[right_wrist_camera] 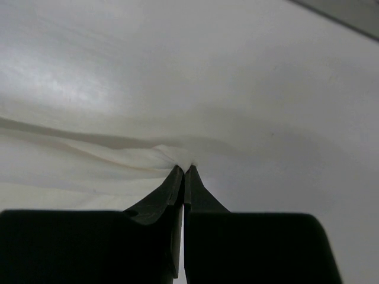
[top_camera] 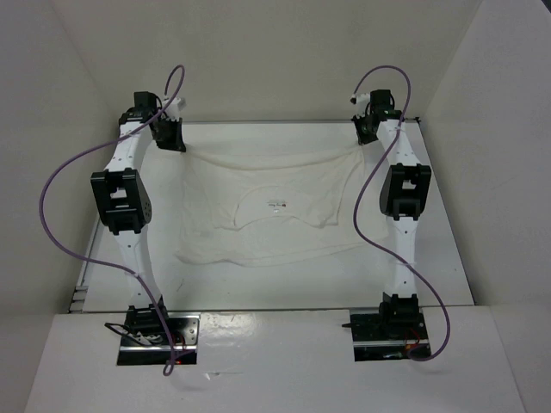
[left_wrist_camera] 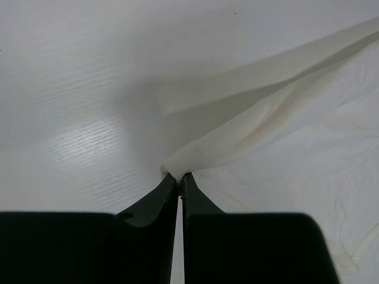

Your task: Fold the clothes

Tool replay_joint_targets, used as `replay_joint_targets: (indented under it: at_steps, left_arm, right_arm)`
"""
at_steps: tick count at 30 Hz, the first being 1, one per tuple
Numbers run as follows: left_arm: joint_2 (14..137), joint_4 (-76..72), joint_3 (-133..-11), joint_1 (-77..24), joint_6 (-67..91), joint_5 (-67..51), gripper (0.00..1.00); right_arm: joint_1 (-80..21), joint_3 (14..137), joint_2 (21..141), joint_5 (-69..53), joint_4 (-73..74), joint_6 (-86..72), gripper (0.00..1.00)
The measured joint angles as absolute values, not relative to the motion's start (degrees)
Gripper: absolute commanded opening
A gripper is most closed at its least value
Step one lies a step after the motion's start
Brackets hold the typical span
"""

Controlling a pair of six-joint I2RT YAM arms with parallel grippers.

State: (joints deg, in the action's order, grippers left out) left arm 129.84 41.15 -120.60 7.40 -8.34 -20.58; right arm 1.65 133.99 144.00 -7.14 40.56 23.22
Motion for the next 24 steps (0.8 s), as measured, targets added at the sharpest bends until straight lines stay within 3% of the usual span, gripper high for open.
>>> replay_joint_targets:
  at_steps: [2,3,4,6,8,12,17,24]
  left_arm:
    - [131.66,42.09,-123.37,7.53,-7.38,-20.78,0.18]
    - [132.64,42.41,-124.99,7.68,-7.16,-20.95,0.21]
    - [133.91,42.96,-127.24,7.90,-6.90,-21.19,0.23]
    - [136.31,43.62,-131.63,8.51,-6.04,-21.74,0.39]
    - [138.15,43.94,-134.89,9.30,-5.32,-22.00,0.48]
    - [139.70,45.04,-138.19,10.28,-3.33,-22.22,0.72]
    - [138.74,45.89,-137.88,10.50,-2.72,-22.06,0.75]
    - [126.43,51.16,-120.09,5.58,-6.52,-21.32,0.74]
  right_arm:
    - [1.76,145.84,149.97,-7.31,43.07,21.63,0.22]
    - [1.76,148.92,151.68,-7.01,42.68,20.82,0.44]
    - [1.76,149.82,152.16,-6.46,42.70,20.05,0.51]
    - [1.80,151.59,152.88,-5.61,43.40,19.18,0.58]
    - [1.80,153.25,153.49,-4.67,43.51,17.65,0.67]
    - [1.98,154.50,153.53,-2.76,43.55,14.46,0.75]
    - [2.59,154.47,152.83,-4.25,46.57,13.56,0.75]
    - [1.78,150.10,145.05,-11.81,61.80,20.14,0.71]
